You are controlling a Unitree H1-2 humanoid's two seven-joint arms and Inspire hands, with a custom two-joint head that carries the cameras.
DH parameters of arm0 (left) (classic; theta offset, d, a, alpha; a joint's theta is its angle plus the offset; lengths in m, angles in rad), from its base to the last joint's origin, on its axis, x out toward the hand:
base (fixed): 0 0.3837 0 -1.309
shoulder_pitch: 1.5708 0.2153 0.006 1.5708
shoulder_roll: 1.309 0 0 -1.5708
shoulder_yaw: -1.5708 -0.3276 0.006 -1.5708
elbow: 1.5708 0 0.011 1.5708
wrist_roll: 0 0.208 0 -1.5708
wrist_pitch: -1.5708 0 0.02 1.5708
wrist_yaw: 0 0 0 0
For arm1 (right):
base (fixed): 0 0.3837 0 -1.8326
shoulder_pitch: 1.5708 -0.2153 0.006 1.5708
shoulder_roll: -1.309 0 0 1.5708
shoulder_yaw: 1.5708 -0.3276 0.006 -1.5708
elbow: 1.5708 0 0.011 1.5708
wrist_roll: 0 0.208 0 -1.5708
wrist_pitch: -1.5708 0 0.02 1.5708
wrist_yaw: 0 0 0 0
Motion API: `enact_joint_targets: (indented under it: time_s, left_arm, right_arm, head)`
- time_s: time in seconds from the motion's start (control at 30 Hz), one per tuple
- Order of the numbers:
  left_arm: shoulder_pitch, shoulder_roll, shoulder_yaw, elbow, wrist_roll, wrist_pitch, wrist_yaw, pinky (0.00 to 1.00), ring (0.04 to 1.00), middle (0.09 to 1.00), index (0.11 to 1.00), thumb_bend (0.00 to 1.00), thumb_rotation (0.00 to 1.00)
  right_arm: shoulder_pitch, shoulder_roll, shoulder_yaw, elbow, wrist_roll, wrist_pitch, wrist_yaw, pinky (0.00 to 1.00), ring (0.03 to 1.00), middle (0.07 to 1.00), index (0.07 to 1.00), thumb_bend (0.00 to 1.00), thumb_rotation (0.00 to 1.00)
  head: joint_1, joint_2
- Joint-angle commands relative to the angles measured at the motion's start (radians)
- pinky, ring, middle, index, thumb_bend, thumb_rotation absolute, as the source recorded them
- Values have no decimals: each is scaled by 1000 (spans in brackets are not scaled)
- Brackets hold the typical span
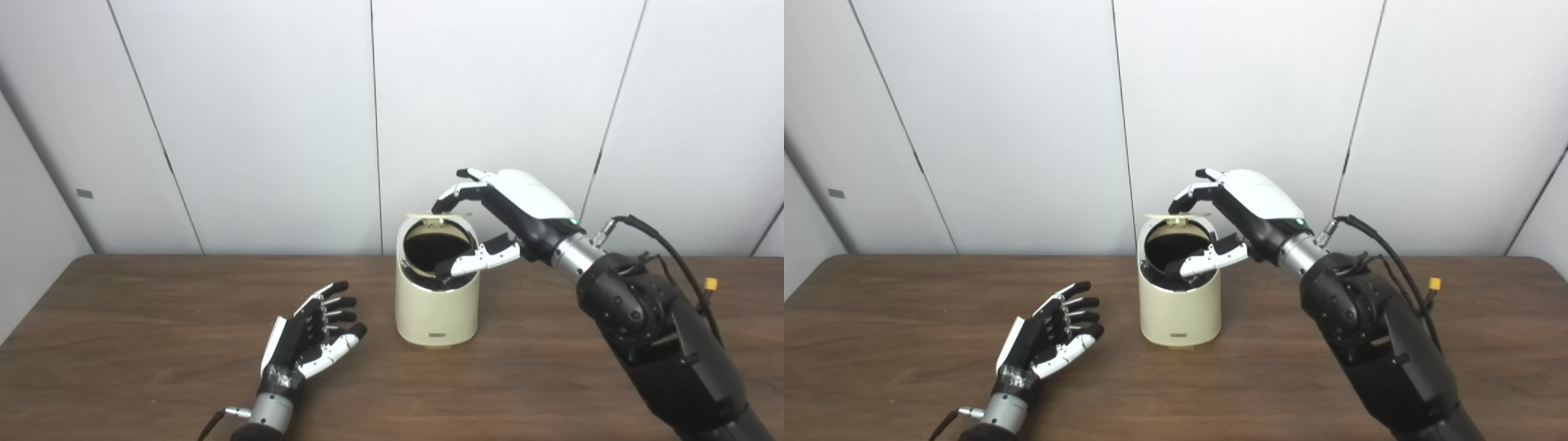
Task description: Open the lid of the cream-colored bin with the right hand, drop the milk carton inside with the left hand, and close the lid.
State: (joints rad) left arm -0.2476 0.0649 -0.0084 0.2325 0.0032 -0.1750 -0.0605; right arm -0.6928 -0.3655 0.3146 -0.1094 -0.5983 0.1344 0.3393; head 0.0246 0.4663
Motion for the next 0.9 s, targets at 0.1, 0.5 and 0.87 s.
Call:
enact_joint_targets:
  time_s: [0.1, 0.5, 0.87]
  left_arm:
    - [17, -7, -5, 7, 9, -3, 8, 596, 709, 766, 871, 625, 243]
    - [25, -8, -4, -16, 2, 10, 6, 585, 707, 759, 866, 630, 231]
    - [29, -5, -5, -29, 11, 18, 10, 576, 693, 753, 858, 629, 221]
  right_arm:
    - [-8, -11, 5, -68, -56, -36, 4, 1000, 901, 687, 668, 776, 544]
    - [46, 5, 36, -97, -123, -33, 73, 1000, 931, 714, 705, 759, 511]
    - [62, -12, 70, -78, -200, -32, 113, 946, 937, 741, 722, 786, 536]
  head:
    - [3, 3]
    - [11, 27]
    - [12, 43]
